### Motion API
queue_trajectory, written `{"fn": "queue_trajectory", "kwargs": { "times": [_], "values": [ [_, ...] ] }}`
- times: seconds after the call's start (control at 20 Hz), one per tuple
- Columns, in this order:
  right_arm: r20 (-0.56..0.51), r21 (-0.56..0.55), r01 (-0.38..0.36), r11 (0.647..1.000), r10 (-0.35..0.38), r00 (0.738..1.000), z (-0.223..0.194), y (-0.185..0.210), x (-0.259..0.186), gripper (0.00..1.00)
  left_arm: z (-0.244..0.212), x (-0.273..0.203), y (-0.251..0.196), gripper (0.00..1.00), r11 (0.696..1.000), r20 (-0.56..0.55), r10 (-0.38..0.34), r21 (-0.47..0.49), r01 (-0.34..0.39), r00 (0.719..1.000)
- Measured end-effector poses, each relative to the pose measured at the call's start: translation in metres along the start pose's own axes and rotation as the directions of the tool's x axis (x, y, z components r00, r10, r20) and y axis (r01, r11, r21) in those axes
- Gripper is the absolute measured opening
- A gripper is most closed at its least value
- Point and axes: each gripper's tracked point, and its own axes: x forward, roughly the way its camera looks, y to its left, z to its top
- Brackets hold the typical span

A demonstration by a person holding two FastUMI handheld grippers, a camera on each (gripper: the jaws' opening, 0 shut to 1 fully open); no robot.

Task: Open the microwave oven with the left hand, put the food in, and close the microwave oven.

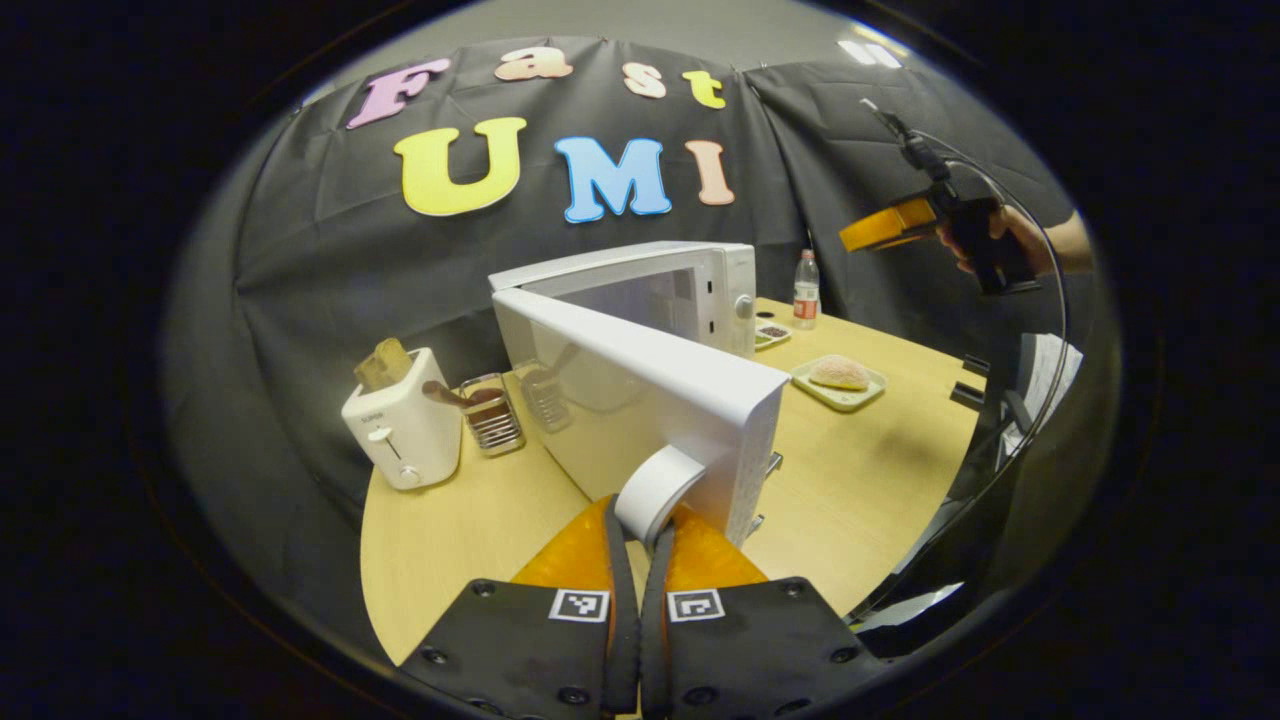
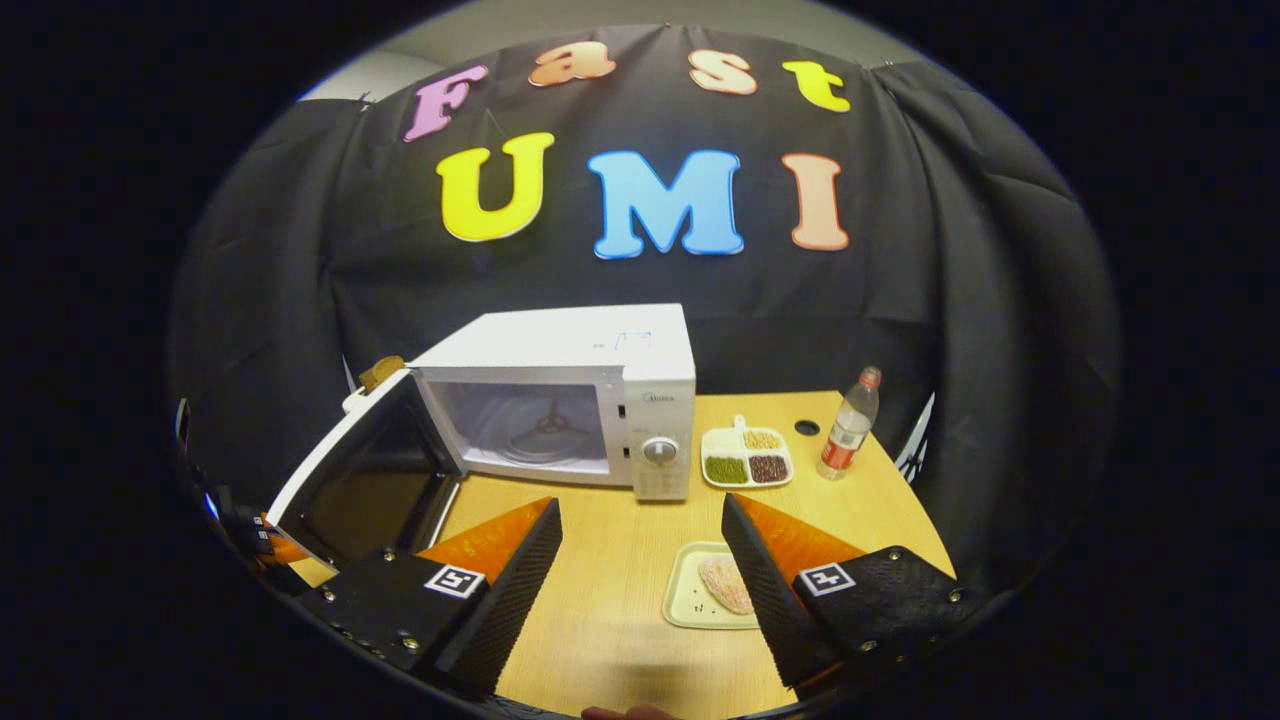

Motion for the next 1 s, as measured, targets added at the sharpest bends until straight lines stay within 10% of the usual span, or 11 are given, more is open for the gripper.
{"fn": "queue_trajectory", "kwargs": {
  "times": [0.4, 0.5, 0.65, 1.0],
  "values": [
    [-0.372, -0.074, 0.054, 0.996, -0.078, 0.925, -0.112, -0.09, 0.079, 0.99, -0.004, -0.004, 0.002, 0.18, 1.0, 0.009, 0.026, -0.017, -0.026, 1.0],
    [-0.417, -0.105, 0.046, 0.993, -0.086, 0.905, -0.129, -0.102, 0.095, 0.99, -0.002, -0.008, 0.01, 0.32, 0.998, 0.013, 0.043, -0.036, -0.043, 0.999],
    [-0.455, -0.124, 0.023, 0.992, -0.077, 0.887, -0.148, -0.113, 0.111, 0.99, -0.009, -0.029, 0.021, 0.99, 0.995, -0.006, 0.088, -0.048, -0.088, 0.996],
    [-0.509, -0.169, -0.065, 0.984, -0.03, 0.86, -0.174, -0.109, 0.135, 0.98, -0.02, -0.055, 0.002, 1.0, 0.981, -0.076, 0.172, -0.076, -0.178, 0.982]
  ]
}}
